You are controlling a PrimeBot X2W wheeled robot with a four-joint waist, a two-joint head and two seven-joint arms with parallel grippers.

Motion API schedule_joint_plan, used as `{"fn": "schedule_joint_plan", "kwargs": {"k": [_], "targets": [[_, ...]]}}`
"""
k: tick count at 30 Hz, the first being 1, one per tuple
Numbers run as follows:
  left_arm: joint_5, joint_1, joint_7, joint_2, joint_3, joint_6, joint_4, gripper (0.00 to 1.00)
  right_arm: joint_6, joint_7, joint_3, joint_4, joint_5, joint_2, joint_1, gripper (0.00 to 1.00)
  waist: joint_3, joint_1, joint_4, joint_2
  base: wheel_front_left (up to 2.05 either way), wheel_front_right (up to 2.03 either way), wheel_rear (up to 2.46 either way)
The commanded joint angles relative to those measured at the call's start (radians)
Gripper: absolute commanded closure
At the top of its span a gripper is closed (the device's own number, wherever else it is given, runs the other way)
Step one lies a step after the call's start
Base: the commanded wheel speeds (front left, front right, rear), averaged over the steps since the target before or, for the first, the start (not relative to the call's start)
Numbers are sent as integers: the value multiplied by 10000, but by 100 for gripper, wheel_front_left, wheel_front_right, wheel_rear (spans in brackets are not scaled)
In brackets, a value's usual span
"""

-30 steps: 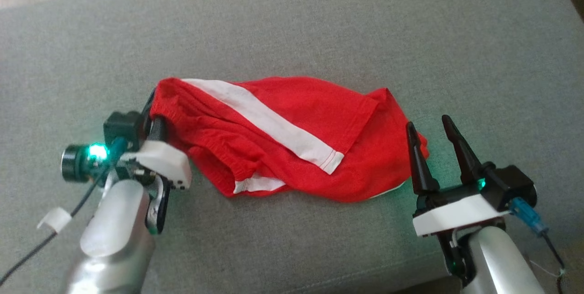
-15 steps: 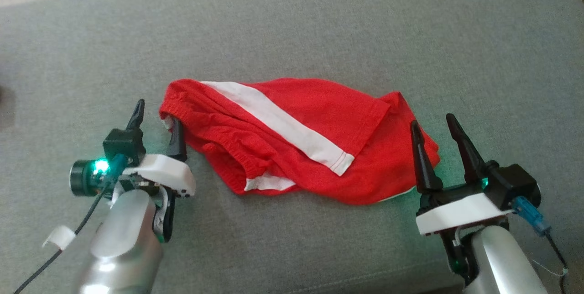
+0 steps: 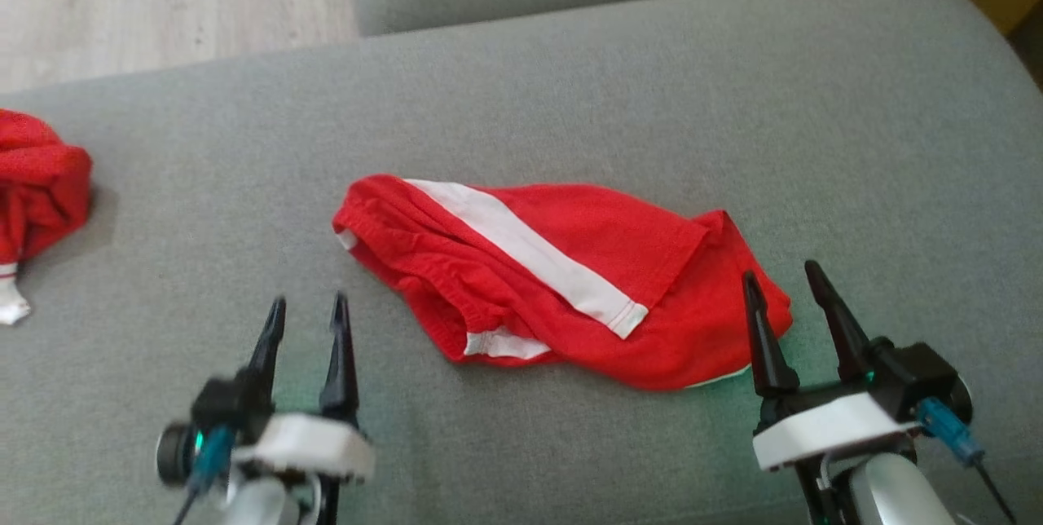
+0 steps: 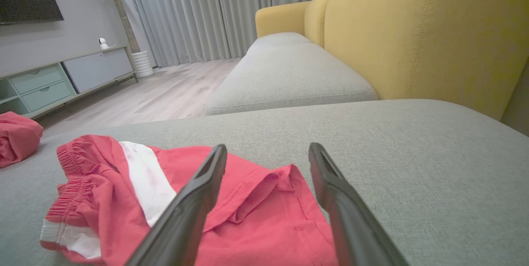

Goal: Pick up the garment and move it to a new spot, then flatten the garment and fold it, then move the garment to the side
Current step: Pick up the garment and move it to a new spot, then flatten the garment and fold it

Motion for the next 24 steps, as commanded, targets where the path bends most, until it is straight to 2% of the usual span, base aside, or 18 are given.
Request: {"fn": "schedule_joint_plan", "kwargs": {"k": [1,10,24], "targets": [[43,25,-121,35,454,38,-540,0,77,-137,201,-308,-102,-37,-115,0,-224,2,89,0,0,0,0],[256,1806,-123,-261,874,37,-1621,0,77,-137,276,-298,-211,-37,475,0,-801,2,51,0,0,0,0],[481,2032,-123,-493,1115,-142,-1645,0,77,-137,357,-165,-220,-37,494,0,-935,2,32,0,0,0,0]]}}
